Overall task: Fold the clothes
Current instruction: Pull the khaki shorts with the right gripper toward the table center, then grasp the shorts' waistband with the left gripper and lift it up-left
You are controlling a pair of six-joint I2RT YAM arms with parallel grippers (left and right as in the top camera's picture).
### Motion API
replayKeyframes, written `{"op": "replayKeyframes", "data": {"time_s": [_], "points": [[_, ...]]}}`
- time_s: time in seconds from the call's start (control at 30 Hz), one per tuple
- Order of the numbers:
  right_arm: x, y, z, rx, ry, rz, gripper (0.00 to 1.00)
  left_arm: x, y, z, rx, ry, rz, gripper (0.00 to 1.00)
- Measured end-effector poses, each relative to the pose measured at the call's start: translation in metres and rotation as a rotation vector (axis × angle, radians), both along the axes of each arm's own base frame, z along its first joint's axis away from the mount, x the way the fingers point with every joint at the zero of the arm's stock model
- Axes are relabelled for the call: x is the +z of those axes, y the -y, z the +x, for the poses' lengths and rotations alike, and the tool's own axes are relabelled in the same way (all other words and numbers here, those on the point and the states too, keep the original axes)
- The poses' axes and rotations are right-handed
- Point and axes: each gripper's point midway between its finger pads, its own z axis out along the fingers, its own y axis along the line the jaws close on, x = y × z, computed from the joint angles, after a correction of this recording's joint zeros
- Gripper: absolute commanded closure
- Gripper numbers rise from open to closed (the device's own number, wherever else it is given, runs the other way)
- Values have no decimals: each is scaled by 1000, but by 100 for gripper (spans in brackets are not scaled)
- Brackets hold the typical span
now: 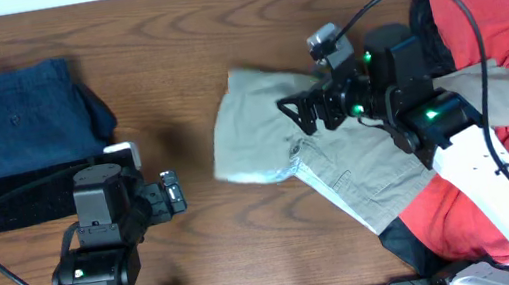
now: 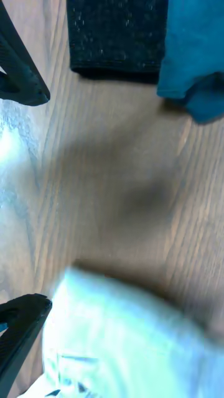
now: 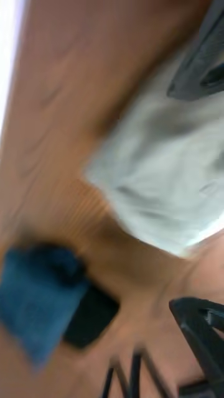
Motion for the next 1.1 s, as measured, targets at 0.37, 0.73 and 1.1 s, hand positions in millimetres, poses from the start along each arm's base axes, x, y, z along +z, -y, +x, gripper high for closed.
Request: {"op": "replayKeyframes", "data": {"time_s": [0.37,0.73,1.1], "points": [[-74,114,-33,-347,-349,-349,1,-1,27,3,-41,-29,-168,2],[-93,166,-72,-498,-591,-398,1,-56,64,29,-44,-254,-352,2],[-97,173,-91,-516,-682,-407,1,-120,97,67,-38,-354,-448,1]]}}
